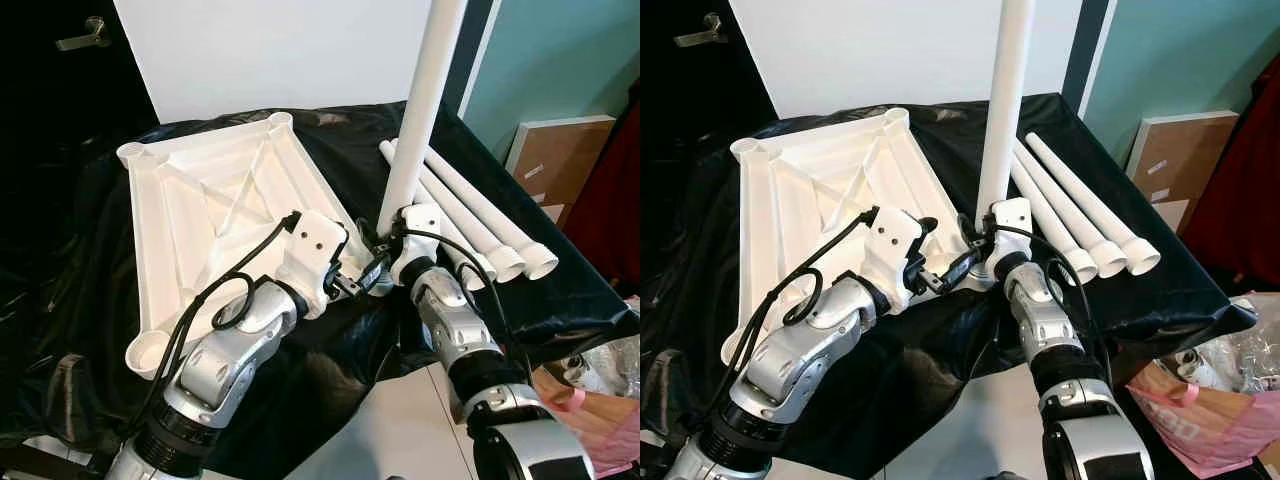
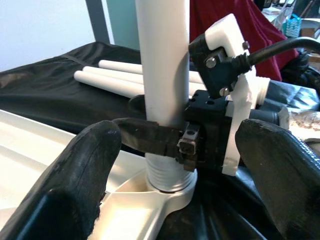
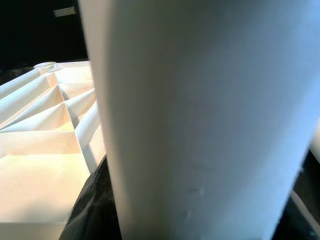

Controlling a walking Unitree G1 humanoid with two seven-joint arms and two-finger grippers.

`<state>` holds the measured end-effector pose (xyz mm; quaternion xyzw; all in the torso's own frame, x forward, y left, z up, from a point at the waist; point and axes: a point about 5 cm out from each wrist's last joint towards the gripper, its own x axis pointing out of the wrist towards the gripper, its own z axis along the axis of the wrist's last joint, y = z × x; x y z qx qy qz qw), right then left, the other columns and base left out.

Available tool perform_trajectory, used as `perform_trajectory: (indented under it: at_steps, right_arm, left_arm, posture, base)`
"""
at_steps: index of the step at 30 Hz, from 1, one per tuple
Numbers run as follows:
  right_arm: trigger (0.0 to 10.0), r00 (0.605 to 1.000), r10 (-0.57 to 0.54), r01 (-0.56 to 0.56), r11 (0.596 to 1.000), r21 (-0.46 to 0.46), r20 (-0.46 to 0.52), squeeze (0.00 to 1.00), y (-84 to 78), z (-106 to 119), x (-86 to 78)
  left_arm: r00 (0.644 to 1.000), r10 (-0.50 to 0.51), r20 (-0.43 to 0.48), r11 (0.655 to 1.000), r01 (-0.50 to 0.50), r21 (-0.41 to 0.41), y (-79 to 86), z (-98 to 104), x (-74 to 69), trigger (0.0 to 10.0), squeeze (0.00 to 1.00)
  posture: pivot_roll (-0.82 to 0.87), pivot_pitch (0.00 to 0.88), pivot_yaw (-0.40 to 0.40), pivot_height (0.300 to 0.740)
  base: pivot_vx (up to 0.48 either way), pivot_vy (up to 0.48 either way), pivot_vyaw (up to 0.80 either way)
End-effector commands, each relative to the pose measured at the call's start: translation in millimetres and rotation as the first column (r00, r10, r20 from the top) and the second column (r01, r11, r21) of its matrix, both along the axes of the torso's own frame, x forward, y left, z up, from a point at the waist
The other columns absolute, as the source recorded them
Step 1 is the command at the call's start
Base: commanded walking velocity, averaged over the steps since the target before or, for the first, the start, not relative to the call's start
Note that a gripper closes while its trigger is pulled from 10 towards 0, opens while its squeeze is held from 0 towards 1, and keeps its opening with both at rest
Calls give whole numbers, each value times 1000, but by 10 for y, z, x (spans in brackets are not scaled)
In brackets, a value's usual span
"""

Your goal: Building children table

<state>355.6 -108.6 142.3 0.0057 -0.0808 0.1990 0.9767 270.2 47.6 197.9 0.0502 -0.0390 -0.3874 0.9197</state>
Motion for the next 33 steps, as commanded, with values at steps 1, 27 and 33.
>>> perform_trajectory:
  at_steps: [1, 27, 33]
  right_arm:
    - [10000, 1000, 25, -24, 999, -40, 3, 0, 14, -53, -11]
    - [10000, 994, 95, -82, 977, -198, 55, 0, 10, -338, -150]
    - [10000, 998, 59, -54, 983, -173, 26, 0, -58, -360, -112]
  left_arm:
    - [983, -185, -19, 982, 185, 30, -66, -18, -114, 10000, 0]
    - [983, -181, -30, 983, 181, 20, -22, 30, -145, 10000, 0]
    - [981, -194, -32, 981, 194, 17, -32, 44, -152, 10000, 0]
  posture:
    - [9, 60, -9, 740]
    - [23, 77, 7, 740]
    - [22, 72, 10, 740]
  base:
    - [0, 0, 0]
    - [0, 0, 0]
    - [0, 0, 0]
